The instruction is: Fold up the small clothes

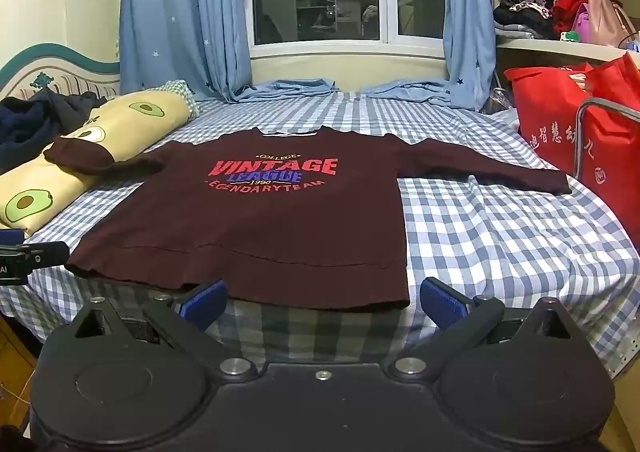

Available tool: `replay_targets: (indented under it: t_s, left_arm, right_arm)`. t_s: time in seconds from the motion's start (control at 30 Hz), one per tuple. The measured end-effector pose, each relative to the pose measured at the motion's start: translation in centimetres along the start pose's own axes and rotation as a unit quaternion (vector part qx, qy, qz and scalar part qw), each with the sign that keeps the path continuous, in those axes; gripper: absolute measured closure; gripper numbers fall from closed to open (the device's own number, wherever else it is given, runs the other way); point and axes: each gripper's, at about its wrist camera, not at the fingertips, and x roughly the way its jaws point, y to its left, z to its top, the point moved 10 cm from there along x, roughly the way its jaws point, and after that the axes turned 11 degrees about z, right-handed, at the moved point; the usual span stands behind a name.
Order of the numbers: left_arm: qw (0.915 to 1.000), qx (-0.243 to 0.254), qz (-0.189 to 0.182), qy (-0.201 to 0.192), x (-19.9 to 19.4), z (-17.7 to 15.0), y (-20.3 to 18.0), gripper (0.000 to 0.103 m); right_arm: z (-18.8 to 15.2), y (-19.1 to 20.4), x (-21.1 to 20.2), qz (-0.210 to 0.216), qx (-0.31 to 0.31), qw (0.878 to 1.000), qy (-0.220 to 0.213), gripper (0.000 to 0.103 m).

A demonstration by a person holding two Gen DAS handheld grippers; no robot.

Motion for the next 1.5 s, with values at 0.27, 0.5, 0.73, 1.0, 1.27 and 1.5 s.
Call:
replay_targets:
  t_s: [0.27, 0.5, 0.73, 1.0, 1.27, 1.5]
  left_arm:
    - [1.0, 0.001, 0.002, 0.001, 0.02, -0.03, 0.09, 0.001]
    - [1.0, 0.002, 0.003, -0.001, -0.18, -0.06, 0.04, 0.001]
    - [1.0, 0.002, 0.002, -0.001, -0.3, -0.04, -0.06, 0.001]
    - [1.0, 0.003, 0.002, -0.002, -0.38, 0.03, -0.1, 0.001]
    - [1.0, 0.001, 0.001, -0.001, -0.55, -0.08, -0.05, 0.001]
    - [1.0, 0.002, 0.002, -0.001, -0.55, -0.08, -0.03, 0.001]
  right_arm:
    - [0.17, 0.27, -0.18, -0.002, -0.009, 1.0, -0.003, 0.001]
    - [0.2, 0.24, -0.3, -0.002, -0.009, 1.0, -0.004, 0.001]
    - [0.24, 0.26, -0.33, -0.002, -0.008, 1.0, -0.005, 0.001]
    - [0.31, 0.6, -0.37, 0.0, -0.01, 1.0, -0.006, 0.001]
    - [0.32, 0.63, -0.39, 0.002, -0.012, 1.0, -0.008, 0.001]
    - [0.27, 0.77, -0.36, 0.002, -0.014, 1.0, -0.009, 0.001]
